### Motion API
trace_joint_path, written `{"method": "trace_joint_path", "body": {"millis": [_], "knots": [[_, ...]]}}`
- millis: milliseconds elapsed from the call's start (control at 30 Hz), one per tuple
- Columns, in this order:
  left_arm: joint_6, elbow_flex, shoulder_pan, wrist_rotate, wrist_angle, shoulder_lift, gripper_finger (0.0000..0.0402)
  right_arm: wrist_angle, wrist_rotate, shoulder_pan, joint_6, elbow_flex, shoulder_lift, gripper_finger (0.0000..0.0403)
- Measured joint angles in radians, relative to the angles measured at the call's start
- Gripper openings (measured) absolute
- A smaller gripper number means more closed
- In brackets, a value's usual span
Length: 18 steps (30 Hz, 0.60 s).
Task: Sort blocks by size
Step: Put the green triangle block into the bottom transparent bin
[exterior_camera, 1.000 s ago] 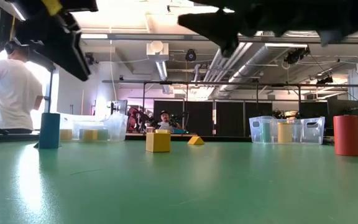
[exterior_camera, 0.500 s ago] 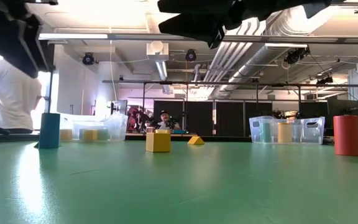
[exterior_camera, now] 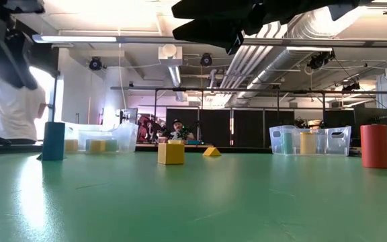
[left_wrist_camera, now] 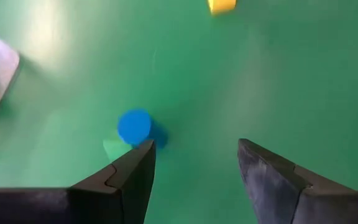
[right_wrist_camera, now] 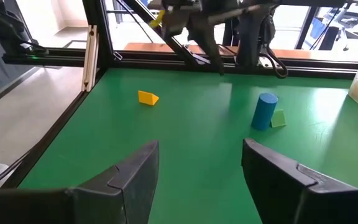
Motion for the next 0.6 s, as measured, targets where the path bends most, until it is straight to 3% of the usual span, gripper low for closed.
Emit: {"method": "trace_joint_path", "body": {"millis": [300, 600], "knots": [[0.083, -0.197, -0.012, -0.212, 0.28, -0.301, 0.0213, -0.001, 0.001, 0.0, -0.003, 0.0, 0.0, 0.022], [0.113, -0.389, 0.045, -0.21, 0.433, -0.337, 0.0223, -0.004, 0.001, 0.0, -0.003, 0.0, 0.0, 0.022]]}}
